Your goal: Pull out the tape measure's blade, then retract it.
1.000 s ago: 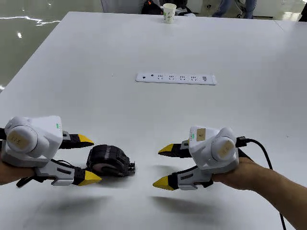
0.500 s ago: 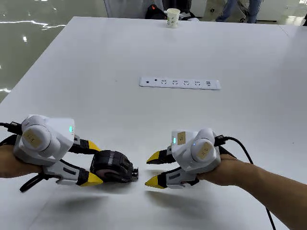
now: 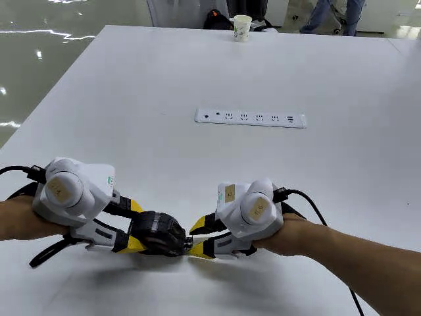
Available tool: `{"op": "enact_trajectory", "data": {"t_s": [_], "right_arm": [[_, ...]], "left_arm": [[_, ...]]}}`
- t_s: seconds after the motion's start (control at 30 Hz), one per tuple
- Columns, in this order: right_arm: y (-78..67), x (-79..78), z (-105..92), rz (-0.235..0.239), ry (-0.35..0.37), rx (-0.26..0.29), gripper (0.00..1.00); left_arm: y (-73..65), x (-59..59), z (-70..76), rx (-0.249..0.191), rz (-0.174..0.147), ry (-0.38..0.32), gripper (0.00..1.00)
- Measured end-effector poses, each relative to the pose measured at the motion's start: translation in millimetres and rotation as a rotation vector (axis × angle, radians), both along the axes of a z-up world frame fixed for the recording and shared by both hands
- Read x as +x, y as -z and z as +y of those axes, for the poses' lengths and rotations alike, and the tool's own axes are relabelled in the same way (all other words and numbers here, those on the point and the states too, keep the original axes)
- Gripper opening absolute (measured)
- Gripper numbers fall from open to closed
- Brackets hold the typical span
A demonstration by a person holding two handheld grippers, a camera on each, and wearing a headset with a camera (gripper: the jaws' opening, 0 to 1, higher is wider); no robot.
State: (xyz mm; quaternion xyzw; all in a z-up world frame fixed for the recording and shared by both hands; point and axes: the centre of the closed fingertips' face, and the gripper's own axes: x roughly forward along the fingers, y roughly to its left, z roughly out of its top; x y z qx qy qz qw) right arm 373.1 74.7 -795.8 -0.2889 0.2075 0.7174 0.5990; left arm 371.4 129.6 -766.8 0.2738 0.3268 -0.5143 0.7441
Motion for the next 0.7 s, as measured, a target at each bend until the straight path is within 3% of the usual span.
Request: {"op": "enact_trajectory", "data": {"t_s": [0.23,0.7], "right_arm": [[7.2,-0.6,1.9,-0.010,-0.003,-0.019,0.12],[6.0,-1.3,0.1,-0.022,-0.021,-0.028,0.09]], "left_arm": [[1.3,0.8,0.6,-0.021,-0.002,-0.002,0.26],[-2.0,-2.8,-2.4,-0.050,0.012,-0.024,0.25]]}}
